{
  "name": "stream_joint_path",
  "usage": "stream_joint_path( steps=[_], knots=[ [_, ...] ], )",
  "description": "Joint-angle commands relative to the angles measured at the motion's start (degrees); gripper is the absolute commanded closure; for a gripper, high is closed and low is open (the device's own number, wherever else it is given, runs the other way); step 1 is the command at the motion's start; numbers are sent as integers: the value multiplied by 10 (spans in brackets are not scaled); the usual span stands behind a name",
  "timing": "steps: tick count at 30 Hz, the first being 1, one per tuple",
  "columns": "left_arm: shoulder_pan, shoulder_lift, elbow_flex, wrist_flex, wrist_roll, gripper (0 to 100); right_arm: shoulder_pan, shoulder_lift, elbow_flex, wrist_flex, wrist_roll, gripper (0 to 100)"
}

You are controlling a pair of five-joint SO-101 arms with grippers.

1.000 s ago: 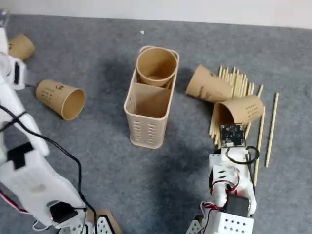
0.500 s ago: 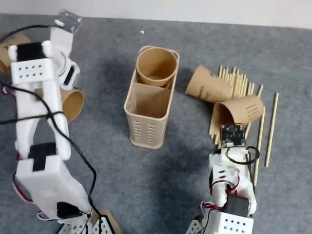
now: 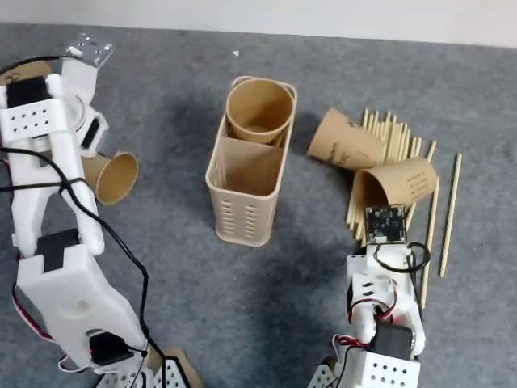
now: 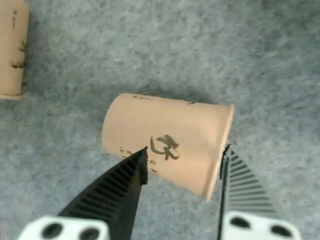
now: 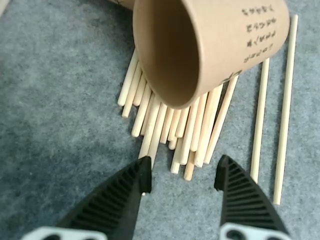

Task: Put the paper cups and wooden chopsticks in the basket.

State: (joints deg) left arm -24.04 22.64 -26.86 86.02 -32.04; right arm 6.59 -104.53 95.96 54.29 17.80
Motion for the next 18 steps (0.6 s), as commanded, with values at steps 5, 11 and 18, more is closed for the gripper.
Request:
stream_joint_path(
  steps=[5,11,18],
  knots=[
    [-7,64,-6,-11,-5,755,-6,-6,40,-8,7,779],
    [-22,66,-23,-27,-5,755,-6,-6,40,-8,7,779],
    [-85,69,-88,-26,-12,755,-6,-6,40,-8,7,779]
  ],
)
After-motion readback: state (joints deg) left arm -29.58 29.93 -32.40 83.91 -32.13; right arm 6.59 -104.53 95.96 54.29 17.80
